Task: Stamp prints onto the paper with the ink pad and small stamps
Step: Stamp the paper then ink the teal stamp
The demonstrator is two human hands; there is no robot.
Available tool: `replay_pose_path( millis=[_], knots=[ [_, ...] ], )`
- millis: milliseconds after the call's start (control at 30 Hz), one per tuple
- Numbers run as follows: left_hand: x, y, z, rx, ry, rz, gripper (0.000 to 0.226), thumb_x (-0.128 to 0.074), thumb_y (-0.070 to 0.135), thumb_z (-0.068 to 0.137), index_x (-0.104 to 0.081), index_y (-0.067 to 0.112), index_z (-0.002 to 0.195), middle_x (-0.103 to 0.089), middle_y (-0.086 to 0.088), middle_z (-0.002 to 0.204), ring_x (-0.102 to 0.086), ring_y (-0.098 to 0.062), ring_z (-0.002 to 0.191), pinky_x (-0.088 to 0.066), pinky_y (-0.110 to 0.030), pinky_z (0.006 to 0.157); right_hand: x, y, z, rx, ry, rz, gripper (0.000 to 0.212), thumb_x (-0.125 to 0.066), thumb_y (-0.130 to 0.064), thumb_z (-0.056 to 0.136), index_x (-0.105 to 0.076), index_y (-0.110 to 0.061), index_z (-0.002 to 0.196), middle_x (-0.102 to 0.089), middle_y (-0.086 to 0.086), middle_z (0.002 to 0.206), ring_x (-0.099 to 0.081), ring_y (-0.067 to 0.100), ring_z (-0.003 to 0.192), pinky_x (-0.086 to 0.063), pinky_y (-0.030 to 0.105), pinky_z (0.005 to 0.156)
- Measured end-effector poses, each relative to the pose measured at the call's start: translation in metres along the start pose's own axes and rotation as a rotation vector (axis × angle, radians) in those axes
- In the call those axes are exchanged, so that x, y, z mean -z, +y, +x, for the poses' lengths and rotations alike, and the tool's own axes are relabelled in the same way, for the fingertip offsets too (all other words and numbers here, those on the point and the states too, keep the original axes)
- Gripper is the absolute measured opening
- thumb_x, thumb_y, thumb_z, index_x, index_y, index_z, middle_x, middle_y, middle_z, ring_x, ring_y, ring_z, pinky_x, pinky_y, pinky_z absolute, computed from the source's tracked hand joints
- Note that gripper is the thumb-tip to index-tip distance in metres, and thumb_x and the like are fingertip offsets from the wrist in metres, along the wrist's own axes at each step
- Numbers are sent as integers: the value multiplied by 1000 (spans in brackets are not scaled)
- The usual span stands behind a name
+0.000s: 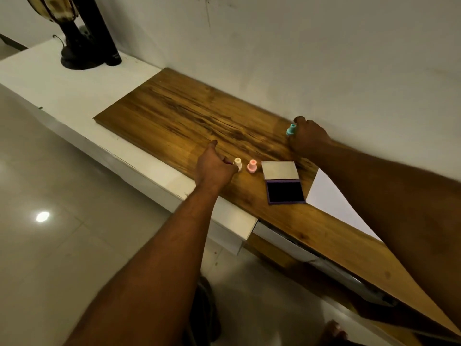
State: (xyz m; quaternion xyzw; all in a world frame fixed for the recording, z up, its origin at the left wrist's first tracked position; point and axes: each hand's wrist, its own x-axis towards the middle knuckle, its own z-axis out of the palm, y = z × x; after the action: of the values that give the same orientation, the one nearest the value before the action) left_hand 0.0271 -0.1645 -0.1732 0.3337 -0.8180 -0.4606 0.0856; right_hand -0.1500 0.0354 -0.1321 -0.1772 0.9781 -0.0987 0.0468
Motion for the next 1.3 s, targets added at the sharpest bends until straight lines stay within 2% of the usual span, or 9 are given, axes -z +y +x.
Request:
replay_pose_path(
  millis=[200, 267, 367, 433, 533, 700, 833, 1033, 1300],
  knots=[
    [4, -2, 2, -1, -17, 54, 92, -84, 25, 83, -34, 19, 160, -71, -6, 113, -69, -23, 104, -59, -44, 88, -8, -23, 12, 51, -21, 31, 34, -60, -26, 100, -57, -6, 127, -65, 20, 121, -62, 37, 108, -49, 41, 87],
    [4, -2, 1, -33, -3, 67, 82, -80, 23, 85, -41, 20, 157, -72, 0, 103, -69, -16, 95, -58, -35, 78, -7, -36, 8, 92, -39, 72, 31, -65, -30, 96, -63, -11, 121, -69, 15, 116, -64, 32, 102, -52, 39, 84],
    [7, -1, -6, -99, 55, 56, 64, -80, 24, 87, -56, 23, 147, -66, 12, 93, -62, -5, 82, -42, -19, 61, -1, -59, -2, 177, -26, 145, 29, -65, -36, 95, -68, -16, 116, -71, 9, 112, -65, 27, 100, -55, 40, 86],
    [10, 1, -13, -181, 97, 52, 56, -80, 28, 88, -63, 24, 142, -66, 11, 102, -62, -8, 91, -39, -16, 66, 3, -72, -11, 238, -4, 180, 32, -64, -36, 95, -68, -16, 119, -72, 9, 113, -65, 25, 101, -55, 40, 86],
    [17, 5, -25, -360, 138, 94, 52, -79, 41, 88, -68, 24, 136, -67, 6, 110, -60, -11, 101, -47, -25, 77, 11, -84, -31, 327, 29, 211, 32, -65, -35, 96, -68, -14, 119, -73, 8, 110, -66, 23, 96, -54, 34, 80],
    [26, 8, -43, -426, 202, 109, 47, -76, 47, 89, -71, 27, 131, -66, 10, 107, -61, -9, 96, -47, -24, 71, 26, -82, -71, 429, 65, 191, 29, -64, -35, 97, -68, -17, 119, -73, 5, 107, -66, 22, 94, -46, 28, 72],
    [26, 8, -65, -505, 162, 104, 46, -77, 50, 87, -74, 28, 127, -68, 11, 108, -62, -8, 91, -49, -24, 68, 24, -75, -102, 409, 61, 238, 31, -64, -37, 97, -68, -15, 119, -74, 4, 106, -66, 20, 92, -48, 29, 73],
    [12, 10, -94, -567, 101, 109, 43, -76, 55, 88, -77, 24, 117, -70, 11, 98, -54, 0, 70, -41, -18, 59, 14, -60, -135, 430, 36, 244, 25, -63, -36, 98, -68, -16, 112, -72, 1, 98, -61, 13, 81, -33, 16, 61],
    [-1, 5, -102, -530, 85, 179, 35, -76, 45, 91, -78, 21, 117, -73, 7, 100, -61, -7, 81, -38, -20, 62, 0, -45, -153, 357, -41, 261, 33, -58, -40, 101, -68, -15, 120, -73, 3, 105, -62, 15, 84, -43, 24, 70]
  ],
)
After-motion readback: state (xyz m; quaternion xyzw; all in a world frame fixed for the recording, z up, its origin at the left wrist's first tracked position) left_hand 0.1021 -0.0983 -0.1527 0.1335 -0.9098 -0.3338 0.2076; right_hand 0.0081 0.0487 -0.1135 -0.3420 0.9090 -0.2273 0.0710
